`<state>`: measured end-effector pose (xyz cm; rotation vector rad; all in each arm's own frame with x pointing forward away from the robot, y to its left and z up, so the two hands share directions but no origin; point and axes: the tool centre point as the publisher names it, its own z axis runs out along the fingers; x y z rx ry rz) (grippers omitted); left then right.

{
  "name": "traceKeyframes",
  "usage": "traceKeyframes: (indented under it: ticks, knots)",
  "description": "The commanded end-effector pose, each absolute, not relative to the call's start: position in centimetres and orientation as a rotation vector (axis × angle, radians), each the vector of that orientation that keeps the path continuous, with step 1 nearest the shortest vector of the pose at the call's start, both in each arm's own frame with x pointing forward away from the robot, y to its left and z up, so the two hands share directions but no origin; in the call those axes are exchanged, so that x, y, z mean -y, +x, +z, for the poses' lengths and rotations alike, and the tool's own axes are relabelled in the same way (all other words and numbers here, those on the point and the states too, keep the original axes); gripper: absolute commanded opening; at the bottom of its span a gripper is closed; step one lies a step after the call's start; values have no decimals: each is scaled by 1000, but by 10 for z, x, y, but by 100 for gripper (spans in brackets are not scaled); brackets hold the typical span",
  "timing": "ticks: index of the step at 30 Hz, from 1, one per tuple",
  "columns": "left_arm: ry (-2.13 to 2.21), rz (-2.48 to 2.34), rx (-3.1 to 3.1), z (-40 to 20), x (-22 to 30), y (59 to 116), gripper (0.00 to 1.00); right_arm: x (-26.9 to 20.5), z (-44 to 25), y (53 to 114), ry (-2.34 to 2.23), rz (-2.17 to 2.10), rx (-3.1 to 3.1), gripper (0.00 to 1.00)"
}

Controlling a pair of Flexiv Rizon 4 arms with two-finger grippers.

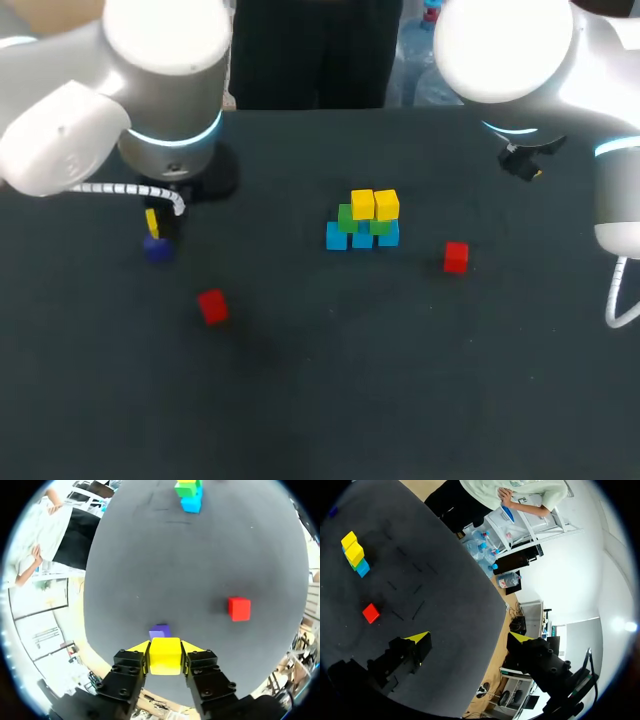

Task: Place the blue cubes, place green cubes on the blue cubes, place the yellow cubes on the green cubes, then place the red cubes on the yellow cubes, and place purple cube on the red cubes.

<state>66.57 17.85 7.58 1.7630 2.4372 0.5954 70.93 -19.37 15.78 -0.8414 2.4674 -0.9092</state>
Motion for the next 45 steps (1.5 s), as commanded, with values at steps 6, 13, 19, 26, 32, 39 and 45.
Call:
traceKeyframes:
  ticks: [6,13,19,26,32,39,45]
  knots:
    - [1654,638,-2448,81,-177,663,0,195,157,709,-841,-907,-2464,100]
    - [1654,638,-2448,81,-177,663,0,195,157,709,-841,-907,-2464,100]
    - [1654,638,-2448,81,-177,663,0,195,157,709,-841,-907,-2464,100]
    - [1770,502,-2452,108,-171,666,0,195,157,709,-841,-907,-2464,100]
    - [1989,240,-2371,156,-165,679,0,195,157,709,-841,-907,-2464,100]
    - [2171,109,-2237,167,-152,691,0,195,157,709,-841,-907,-2464,100]
    - [2320,22,-2151,150,-136,694,0,195,157,709,-841,-907,-2464,100]
